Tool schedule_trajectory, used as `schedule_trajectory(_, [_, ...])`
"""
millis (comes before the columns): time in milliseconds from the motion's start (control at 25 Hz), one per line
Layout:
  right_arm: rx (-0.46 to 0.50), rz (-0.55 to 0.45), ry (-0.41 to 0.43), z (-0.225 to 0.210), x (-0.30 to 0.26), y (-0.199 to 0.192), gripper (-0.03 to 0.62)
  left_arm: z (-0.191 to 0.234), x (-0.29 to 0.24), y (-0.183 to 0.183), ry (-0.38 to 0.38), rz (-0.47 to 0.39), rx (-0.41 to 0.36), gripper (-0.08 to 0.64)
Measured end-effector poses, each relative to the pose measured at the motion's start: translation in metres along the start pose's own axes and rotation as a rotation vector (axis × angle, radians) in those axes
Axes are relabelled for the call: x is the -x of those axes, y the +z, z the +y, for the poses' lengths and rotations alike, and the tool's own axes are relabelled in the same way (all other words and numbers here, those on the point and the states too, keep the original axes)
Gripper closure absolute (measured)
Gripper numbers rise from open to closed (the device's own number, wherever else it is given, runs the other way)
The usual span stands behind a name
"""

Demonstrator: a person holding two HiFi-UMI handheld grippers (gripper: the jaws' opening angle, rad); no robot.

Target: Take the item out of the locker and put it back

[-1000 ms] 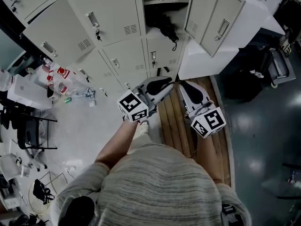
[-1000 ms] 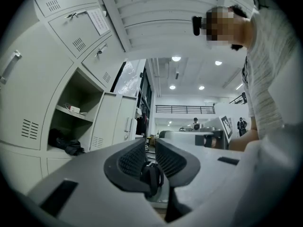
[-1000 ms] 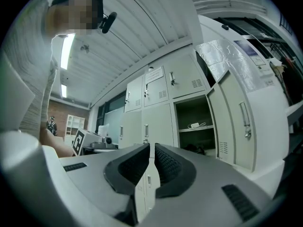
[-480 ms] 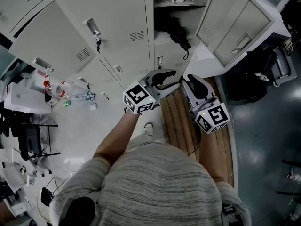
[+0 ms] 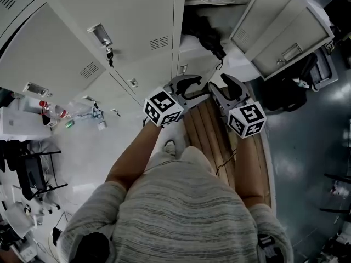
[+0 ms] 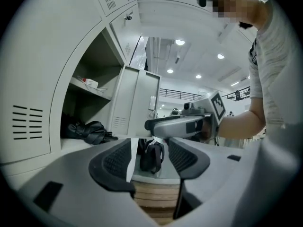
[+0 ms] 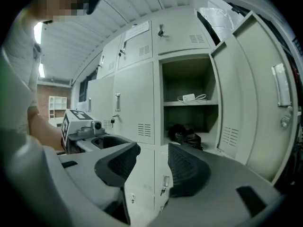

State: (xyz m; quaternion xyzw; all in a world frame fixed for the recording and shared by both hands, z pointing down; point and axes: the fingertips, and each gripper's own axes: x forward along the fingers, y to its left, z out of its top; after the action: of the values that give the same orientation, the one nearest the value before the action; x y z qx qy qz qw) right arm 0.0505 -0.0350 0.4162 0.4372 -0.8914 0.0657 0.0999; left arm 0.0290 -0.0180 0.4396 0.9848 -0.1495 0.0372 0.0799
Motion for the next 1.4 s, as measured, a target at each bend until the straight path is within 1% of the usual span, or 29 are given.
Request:
schedule_trajectory(80, [0.011, 0.045, -0.007, -0.009, -0.011, -0.007, 0.389, 0.006, -0.001, -0.005, 0.002, 0.006, 0.012, 0.321])
schedule_trajectory(320, [0.028, 0.133, -0.032, -0.046, -0.041, -0.018, 0.36, 0.027, -0.012, -0.019, 0.014, 0.034, 0.032, 0.318])
schedule_trajectory(560, [0.015, 0.256, -0.078, -0.096, -0.069, -0.034, 0.337, 0.048, -0.024, -0.022, 0.028, 0.053, 0.053, 0.314])
schedule_trajectory(760, [0.02, 0.337, -0.095, -0.124, -0.092, -0.043, 0.327, 0.067, -0.035, -0.023, 0.045, 0.05, 0.076, 0.314])
schedule_trajectory(920, [0.048, 0.412, -0.077, -0.136, -0.11, -0.048, 0.319, 0.078, -0.042, -0.025, 0.049, 0.049, 0.087, 0.314])
schedule_trajectory(1080, [0.059, 0.532, -0.041, -0.142, -0.123, -0.059, 0.316, 0.085, -0.05, -0.026, 0.052, 0.049, 0.097, 0.311])
schedule_trajectory(1200, [0.039, 0.614, -0.019, -0.148, -0.131, -0.066, 0.316, 0.09, -0.053, -0.027, 0.052, 0.049, 0.1, 0.311])
schedule_trajectory(1400, [0.004, 0.71, 0.017, -0.153, -0.142, -0.073, 0.318, 0.098, -0.06, -0.027, 0.05, 0.046, 0.11, 0.31])
